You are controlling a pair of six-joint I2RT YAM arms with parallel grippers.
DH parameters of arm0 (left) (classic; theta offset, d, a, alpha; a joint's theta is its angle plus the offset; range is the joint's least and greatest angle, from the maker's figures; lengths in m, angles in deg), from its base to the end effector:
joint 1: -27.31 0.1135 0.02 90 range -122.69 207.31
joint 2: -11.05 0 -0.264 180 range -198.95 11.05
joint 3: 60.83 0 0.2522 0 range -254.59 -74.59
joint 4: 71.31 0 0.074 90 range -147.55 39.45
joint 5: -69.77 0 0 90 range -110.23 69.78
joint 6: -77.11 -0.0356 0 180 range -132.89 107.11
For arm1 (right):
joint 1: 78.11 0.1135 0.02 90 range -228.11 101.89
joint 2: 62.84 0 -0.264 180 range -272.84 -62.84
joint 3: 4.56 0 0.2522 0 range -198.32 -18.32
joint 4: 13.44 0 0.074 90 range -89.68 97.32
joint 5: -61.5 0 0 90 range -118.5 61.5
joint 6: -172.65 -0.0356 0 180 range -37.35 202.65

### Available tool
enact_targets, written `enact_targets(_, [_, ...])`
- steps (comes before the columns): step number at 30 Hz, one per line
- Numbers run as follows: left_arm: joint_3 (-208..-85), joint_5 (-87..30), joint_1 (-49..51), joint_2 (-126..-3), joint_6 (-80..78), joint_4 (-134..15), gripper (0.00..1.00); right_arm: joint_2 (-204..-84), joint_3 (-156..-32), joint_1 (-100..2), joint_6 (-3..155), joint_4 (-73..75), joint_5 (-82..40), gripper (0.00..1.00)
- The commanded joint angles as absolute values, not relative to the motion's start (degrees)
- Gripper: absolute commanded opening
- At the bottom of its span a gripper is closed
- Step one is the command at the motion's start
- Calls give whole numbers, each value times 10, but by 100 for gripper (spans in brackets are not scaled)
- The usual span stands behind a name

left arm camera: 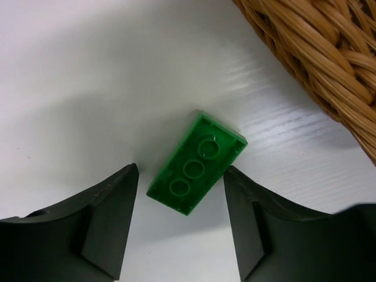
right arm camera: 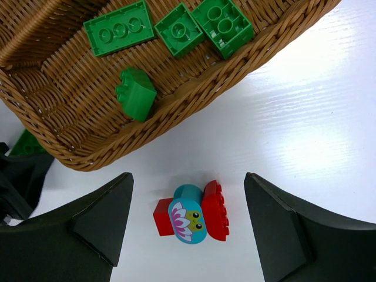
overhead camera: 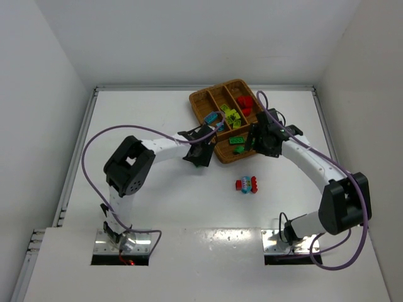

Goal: Sort the legos into containers by color

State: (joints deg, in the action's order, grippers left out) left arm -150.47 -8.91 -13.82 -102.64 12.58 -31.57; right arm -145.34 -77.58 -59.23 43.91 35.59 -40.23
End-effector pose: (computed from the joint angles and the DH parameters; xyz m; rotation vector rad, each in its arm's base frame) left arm 0.3093 -0.2608 0.1548 0.3005 2.6344 -0.1192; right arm 0.2778 0.0874 0.2409 0.5149 2.5109 0.1175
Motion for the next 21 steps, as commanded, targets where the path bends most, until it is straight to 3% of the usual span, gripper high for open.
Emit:
enact_targets(1, [-1497,-67,-127,-1019,134,-334,64,-1433,-776,-595,438,361,-403,77])
enact_targets(7, [-1486,-72,-127,-1014,151,-350,40,-1433,-770,-595,438,356,-391,77])
enact_targets(10, [-1486,-78,-127,-1008,161,-350,15,-1433,-770,-595,438,361,-397,77])
enact_targets(13, [-1500,-72,-127,-990,168,-318,0,-1415,-770,-595,446,368,-398,77])
enact_targets(21, [-1556,-187,-127,-896,152,-314,0,-1291,-702,-596,472,403,-378,77])
